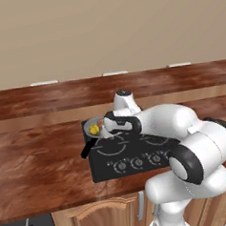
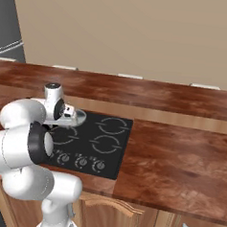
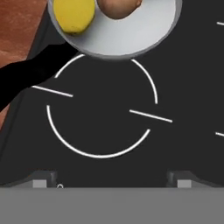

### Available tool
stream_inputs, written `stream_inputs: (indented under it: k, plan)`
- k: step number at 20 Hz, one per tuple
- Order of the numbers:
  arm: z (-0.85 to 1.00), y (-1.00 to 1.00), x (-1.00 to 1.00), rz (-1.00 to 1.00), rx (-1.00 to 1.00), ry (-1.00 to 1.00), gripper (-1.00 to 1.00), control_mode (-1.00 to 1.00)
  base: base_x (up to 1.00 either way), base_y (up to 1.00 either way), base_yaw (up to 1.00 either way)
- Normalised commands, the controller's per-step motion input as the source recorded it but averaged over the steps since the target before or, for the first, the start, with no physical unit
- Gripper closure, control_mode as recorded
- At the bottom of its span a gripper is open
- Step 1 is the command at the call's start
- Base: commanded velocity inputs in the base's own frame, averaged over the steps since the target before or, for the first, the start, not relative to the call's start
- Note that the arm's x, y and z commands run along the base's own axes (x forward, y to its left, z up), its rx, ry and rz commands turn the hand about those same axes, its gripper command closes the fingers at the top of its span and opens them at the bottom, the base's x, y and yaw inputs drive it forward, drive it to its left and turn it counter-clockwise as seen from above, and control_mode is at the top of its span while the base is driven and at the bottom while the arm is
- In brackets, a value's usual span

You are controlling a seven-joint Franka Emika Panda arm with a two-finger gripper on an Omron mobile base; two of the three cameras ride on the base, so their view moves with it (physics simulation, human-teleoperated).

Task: Put the lemon and onion in the pan. Then turn on the rear left burner and set the heat to medium.

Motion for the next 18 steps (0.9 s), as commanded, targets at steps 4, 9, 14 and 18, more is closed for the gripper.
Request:
stream_inputs:
  k: [4,9,14,18]
  plan:
    - [0.0,-0.08,-0.27,-0.05,0.0,0.2,-1.0,-1.0,0.0,0.0,0.0]
    - [0.0,-0.17,-0.26,-0.05,0.0,0.23,-1.0,-1.0,0.0,0.0,0.0]
    - [0.0,-0.22,-0.29,-0.07,0.0,0.2,-1.0,-1.0,0.0,0.0,0.0]
    - [-0.09,-0.25,-0.26,-0.07,0.0,0.12,-1.0,-1.0,0.0,0.0,0.0]
